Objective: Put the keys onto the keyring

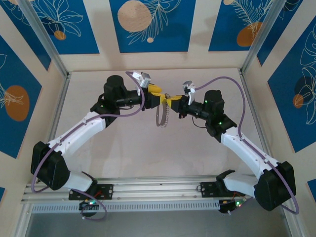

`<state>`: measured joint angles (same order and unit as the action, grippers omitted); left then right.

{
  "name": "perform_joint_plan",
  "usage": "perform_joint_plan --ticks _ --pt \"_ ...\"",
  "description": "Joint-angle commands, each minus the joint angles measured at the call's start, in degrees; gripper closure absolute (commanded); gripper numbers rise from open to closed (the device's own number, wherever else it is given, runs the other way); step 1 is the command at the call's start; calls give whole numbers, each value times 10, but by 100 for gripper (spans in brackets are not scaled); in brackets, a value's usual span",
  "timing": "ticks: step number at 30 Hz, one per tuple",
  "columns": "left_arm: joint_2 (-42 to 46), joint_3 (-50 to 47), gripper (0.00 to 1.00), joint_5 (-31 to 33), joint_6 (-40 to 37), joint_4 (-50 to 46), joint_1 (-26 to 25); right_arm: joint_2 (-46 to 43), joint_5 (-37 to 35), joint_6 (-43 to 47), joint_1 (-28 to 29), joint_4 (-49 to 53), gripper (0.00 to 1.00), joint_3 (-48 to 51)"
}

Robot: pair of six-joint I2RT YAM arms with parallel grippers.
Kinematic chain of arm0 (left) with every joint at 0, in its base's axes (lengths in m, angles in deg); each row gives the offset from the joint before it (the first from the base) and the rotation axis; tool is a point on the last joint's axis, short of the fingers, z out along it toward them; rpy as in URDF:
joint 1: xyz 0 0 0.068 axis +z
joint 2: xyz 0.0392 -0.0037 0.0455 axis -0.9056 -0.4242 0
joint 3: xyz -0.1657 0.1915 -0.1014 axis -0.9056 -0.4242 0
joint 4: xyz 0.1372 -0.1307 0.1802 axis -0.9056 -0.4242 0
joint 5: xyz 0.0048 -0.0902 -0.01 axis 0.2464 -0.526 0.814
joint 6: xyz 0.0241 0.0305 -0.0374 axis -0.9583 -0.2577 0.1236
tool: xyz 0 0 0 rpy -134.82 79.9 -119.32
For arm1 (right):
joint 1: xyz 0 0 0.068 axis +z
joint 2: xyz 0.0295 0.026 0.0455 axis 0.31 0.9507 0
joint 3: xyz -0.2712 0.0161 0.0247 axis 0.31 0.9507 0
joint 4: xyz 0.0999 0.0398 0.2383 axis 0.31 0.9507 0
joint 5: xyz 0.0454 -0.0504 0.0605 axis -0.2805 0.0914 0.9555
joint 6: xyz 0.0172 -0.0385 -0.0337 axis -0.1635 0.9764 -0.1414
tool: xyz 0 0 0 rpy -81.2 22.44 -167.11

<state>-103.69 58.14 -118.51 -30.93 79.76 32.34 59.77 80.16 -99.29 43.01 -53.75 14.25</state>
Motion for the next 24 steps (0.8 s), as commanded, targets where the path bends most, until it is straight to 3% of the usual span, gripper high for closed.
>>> perform_joint_plan --ticks 1,10,24 --pt "15 9 49 6 -40 -78 -11 -23 -18 -2 -5 -45 100 -9" --pt "55 38 37 81 -135 -180 -12 -29 -28 20 -5 -13 100 -14" --pt "38 134 34 186 -321 -368 -38 -14 -35 39 -4 8 100 -13"
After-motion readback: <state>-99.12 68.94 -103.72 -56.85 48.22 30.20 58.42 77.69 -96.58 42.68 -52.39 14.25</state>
